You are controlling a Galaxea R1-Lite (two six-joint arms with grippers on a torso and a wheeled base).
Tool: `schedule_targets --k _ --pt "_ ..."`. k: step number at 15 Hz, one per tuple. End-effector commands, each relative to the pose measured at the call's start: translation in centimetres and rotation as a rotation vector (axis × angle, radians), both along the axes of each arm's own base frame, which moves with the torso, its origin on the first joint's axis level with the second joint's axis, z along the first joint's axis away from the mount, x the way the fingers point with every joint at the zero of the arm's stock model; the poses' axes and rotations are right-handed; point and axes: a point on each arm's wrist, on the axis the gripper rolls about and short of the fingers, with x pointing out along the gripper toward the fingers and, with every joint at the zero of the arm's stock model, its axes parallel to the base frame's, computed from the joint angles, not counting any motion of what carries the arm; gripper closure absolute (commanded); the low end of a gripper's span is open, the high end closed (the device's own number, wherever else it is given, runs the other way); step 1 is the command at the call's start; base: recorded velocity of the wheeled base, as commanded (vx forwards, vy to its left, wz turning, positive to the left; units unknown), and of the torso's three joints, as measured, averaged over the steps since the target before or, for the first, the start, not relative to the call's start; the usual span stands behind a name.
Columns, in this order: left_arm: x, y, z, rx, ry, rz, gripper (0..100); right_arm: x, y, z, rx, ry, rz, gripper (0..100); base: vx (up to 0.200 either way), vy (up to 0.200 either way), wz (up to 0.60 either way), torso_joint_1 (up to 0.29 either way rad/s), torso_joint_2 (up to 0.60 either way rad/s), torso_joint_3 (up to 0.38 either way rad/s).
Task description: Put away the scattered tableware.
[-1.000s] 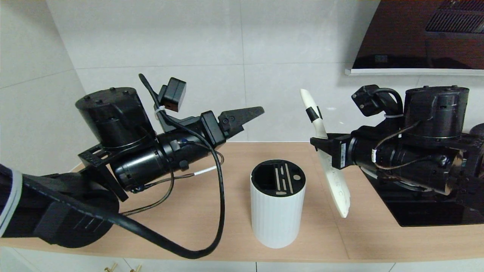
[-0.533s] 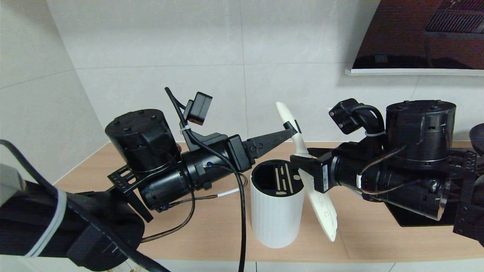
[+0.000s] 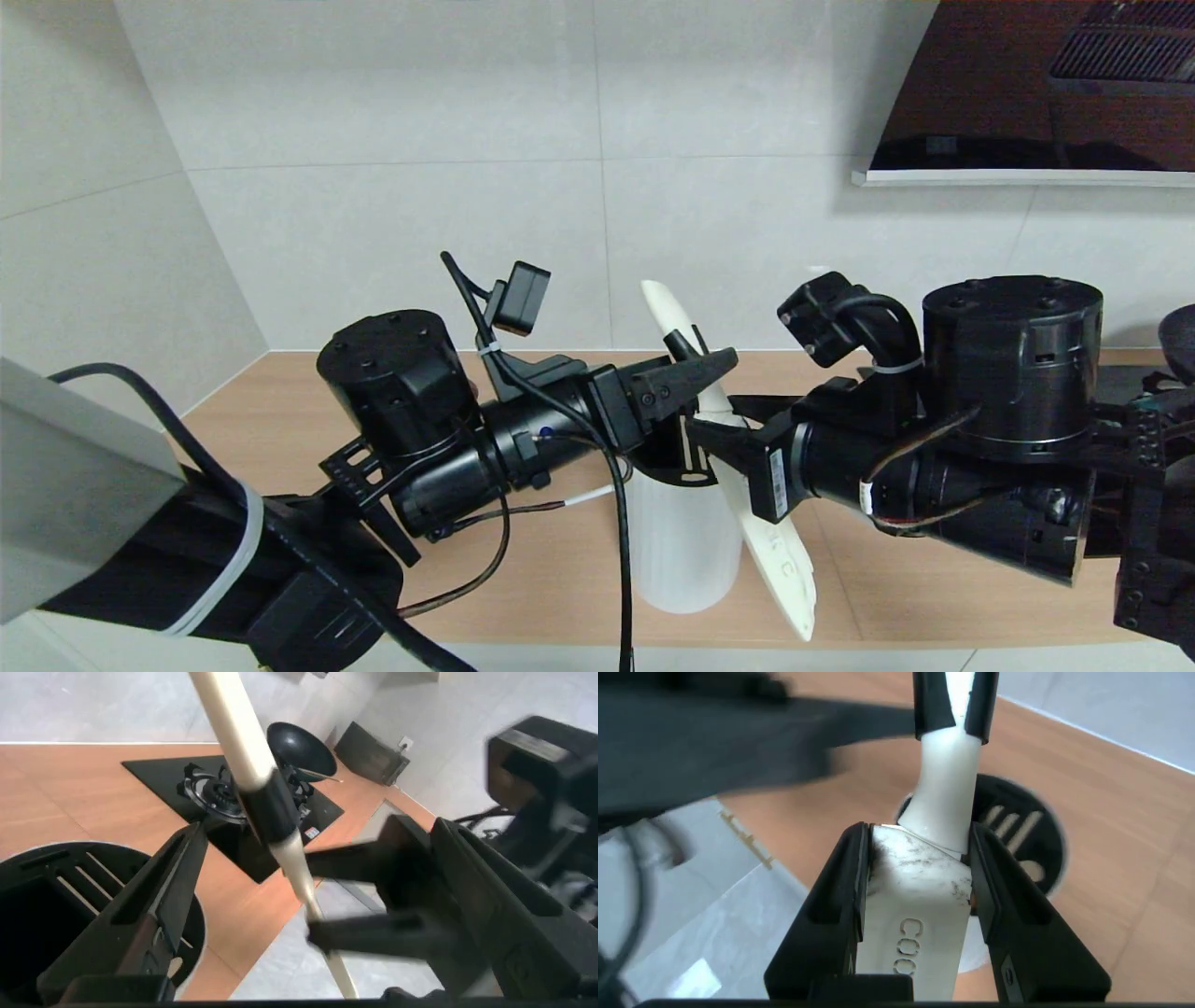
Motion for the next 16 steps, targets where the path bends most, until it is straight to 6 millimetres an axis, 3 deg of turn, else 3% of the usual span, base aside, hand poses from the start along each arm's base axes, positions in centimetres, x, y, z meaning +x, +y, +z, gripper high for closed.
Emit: schedule_targets --k 1,9,10,16 --pt "0.31 -0.12 0.11 -0.007 -0.004 0.019 0 -0.44 0.41 -0.31 -0.008 0.007 0.02 100 0.0 0.0 0.0 0.0 0.0 0.0" --pt "0.86 -0.28 -0.3 -0.005 0.004 0.045 0 -1.05 0.62 -0.33 -0.009 0.008 0.04 100 0.0 0.0 0.0 0.0 0.0 0.0" --pt "0.88 -0.3 -0.37 -0.003 0.007 0.045 100 -1.03 0.64 -0.38 -0.01 0.009 0.04 100 0.0 0.0 0.0 0.0 0.0 0.0" --pt "0.83 -0.33 -0.49 0.011 0.019 0.039 100 -1.04 0.7 -0.54 -0.011 0.015 0.043 100 0.0 0.0 0.0 0.0 0.0 0.0"
